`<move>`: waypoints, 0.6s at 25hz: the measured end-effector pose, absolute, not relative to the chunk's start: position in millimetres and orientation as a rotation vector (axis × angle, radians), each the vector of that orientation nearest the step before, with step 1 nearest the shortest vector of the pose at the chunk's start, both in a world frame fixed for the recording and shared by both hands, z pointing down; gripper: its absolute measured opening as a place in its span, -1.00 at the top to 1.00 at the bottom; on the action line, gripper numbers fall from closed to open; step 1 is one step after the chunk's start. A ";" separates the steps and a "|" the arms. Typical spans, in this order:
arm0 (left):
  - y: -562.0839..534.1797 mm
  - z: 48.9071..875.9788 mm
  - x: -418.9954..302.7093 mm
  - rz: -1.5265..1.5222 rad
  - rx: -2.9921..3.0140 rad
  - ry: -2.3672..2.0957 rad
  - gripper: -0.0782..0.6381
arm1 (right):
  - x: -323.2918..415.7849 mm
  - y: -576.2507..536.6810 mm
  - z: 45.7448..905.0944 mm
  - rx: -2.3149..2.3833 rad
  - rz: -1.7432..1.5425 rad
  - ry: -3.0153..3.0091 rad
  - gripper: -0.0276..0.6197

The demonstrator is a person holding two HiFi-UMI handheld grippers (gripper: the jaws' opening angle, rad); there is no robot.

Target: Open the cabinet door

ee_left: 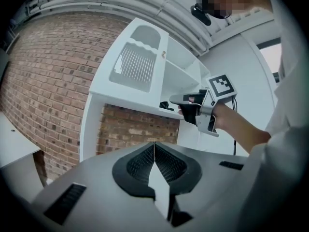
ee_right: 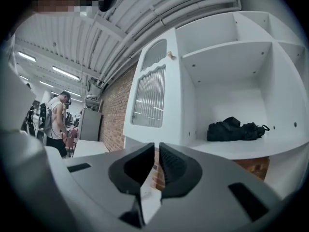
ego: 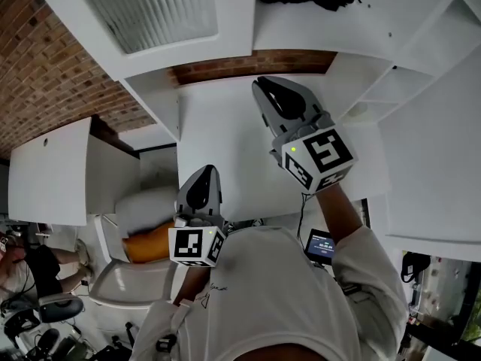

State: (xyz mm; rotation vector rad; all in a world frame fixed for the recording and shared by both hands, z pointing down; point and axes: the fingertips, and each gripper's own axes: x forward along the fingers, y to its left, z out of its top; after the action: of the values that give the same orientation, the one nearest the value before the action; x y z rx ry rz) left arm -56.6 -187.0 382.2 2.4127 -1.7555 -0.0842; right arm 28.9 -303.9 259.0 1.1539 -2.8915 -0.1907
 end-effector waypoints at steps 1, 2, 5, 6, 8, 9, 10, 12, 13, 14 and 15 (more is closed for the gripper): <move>-188.2 381.7 -57.7 -0.086 2.415 -1.755 0.73 | 29.0 -308.2 257.0 1.161 -0.190 -2.893 0.82; -189.8 381.5 -59.6 -0.085 2.415 -1.756 0.73 | 28.2 -312.9 254.8 1.167 -0.188 -2.895 0.82; -195.3 381.7 -64.4 -0.080 2.409 -1.763 0.73 | 24.7 -328.2 251.1 1.182 -0.151 -2.901 0.81; -196.6 381.0 -64.7 -0.088 2.409 -1.766 0.73 | 24.1 -332.9 251.0 1.179 -0.135 -2.902 0.71; -198.1 377.9 -65.3 -0.118 2.409 -1.771 0.73 | 23.0 -341.1 250.2 1.169 -0.119 -2.904 0.50; -198.5 377.0 -65.8 -0.130 2.409 -1.772 0.73 | 22.6 -344.4 249.1 1.169 -0.122 -2.904 0.49; -198.7 376.9 -66.7 -0.135 2.406 -1.774 0.73 | 22.2 -347.6 247.8 1.172 -0.126 -2.903 0.48; -199.0 377.7 -69.6 -0.133 2.395 -1.784 0.73 | 20.8 -355.1 245.9 1.190 -0.130 -2.898 0.41; -198.9 378.0 -71.3 -0.132 2.391 -1.789 0.73 | 19.7 -359.6 245.6 1.201 -0.127 -2.894 0.37; -198.7 378.4 -72.8 -0.132 2.388 -1.793 0.73 | 18.1 -364.1 245.9 1.209 -0.120 -2.892 0.33; -198.3 379.1 -74.0 -0.131 2.386 -1.795 0.73 | 16.1 -367.9 247.1 1.209 -0.107 -2.892 0.31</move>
State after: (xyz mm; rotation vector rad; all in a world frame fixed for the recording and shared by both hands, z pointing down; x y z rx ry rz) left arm -74.0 -198.3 379.1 2.3861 -1.7946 -0.1311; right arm 16.1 -367.9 247.1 1.2092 -2.8921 -0.1070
